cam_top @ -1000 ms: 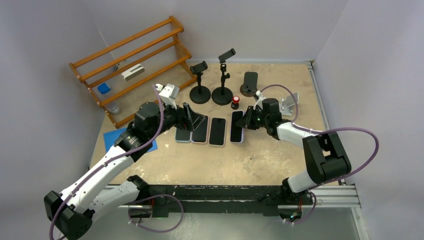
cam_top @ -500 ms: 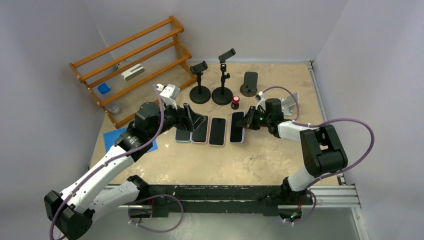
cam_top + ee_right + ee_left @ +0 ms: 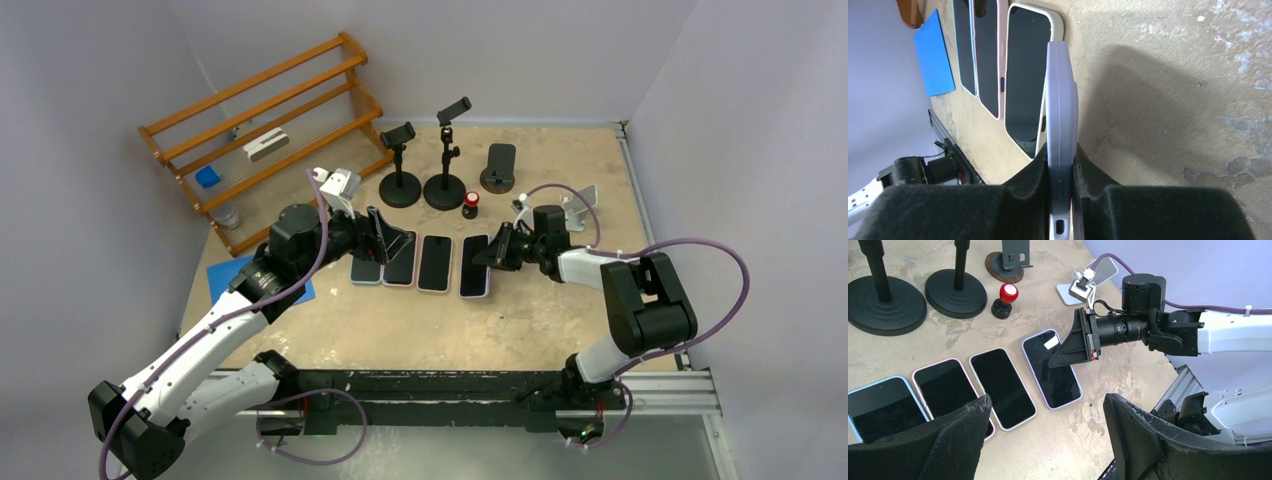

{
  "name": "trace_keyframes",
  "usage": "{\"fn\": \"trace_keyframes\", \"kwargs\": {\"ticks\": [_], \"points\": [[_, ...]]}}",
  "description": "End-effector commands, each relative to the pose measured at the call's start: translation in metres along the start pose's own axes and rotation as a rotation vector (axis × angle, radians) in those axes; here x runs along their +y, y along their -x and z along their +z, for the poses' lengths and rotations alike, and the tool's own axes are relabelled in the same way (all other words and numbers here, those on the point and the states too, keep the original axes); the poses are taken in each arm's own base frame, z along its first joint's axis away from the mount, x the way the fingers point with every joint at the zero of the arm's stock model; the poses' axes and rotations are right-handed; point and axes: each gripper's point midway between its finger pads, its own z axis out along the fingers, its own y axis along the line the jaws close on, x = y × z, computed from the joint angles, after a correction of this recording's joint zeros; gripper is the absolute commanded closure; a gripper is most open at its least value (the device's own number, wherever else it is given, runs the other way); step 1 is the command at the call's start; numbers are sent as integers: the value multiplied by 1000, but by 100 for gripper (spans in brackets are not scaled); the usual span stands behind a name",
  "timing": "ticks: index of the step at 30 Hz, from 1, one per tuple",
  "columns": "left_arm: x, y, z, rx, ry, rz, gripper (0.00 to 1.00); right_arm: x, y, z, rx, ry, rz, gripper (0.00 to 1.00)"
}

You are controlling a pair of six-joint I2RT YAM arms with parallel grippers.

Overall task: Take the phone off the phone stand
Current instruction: Place the phone at the center of the board.

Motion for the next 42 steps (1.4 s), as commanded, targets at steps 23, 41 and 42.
{"fn": "trace_keyframes", "kwargs": {"ticks": [23,41,42], "points": [[-18,28,-5,-75,-49,7,20,11,24,17,-29,94,41,100],[-18,27,-4,-71,-48,6,20,6,30,28,-28,116,78,100],[-17,27,-4,-69,-48,7,20,6,30,28,-28,117,79,100]]}}
